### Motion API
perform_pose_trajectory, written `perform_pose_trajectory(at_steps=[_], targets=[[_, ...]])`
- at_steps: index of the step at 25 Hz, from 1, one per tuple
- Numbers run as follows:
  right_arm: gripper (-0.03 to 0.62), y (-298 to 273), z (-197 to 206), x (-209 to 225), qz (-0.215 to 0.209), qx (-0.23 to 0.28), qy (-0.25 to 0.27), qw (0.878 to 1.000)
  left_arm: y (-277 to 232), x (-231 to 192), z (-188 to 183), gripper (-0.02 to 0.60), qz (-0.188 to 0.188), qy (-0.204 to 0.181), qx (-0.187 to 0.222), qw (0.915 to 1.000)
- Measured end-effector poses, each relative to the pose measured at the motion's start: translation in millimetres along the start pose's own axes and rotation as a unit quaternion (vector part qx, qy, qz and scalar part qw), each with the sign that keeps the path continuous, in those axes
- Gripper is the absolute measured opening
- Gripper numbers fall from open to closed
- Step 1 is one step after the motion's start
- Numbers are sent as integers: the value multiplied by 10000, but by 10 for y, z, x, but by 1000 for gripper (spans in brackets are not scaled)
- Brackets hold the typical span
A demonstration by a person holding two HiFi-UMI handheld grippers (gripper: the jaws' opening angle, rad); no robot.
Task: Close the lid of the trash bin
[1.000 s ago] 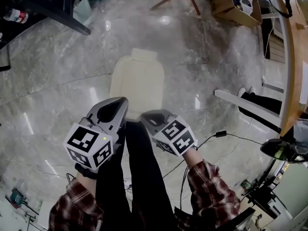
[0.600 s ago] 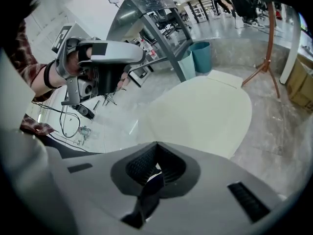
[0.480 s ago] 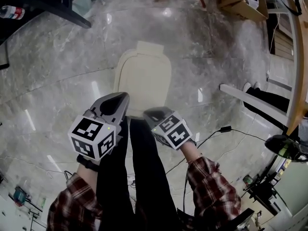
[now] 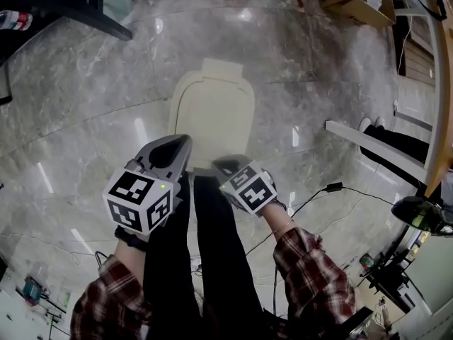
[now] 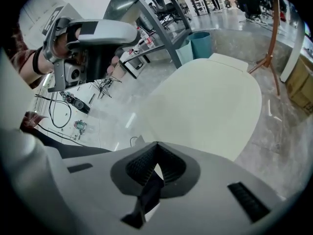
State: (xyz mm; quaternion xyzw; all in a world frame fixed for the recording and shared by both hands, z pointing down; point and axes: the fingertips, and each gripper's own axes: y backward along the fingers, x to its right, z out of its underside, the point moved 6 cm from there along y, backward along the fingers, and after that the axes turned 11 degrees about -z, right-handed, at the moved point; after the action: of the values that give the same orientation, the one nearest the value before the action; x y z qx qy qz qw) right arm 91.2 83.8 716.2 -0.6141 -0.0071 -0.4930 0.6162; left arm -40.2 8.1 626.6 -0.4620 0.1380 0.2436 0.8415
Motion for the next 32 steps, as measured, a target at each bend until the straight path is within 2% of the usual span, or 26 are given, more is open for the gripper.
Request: perform_pose_trajectory(at_steps=[23, 28, 32], targets=[[13, -61, 53, 58, 8, -94, -196, 9998, 109, -34, 86, 12, -103, 52, 25, 9999], [13, 175, -77, -35, 2, 227, -399, 9989, 274, 28, -32, 12, -75, -9, 77, 9999], [12, 640, -366, -222, 94, 557, -280, 9980, 524, 182, -356, 12, -83, -54, 270, 9996]])
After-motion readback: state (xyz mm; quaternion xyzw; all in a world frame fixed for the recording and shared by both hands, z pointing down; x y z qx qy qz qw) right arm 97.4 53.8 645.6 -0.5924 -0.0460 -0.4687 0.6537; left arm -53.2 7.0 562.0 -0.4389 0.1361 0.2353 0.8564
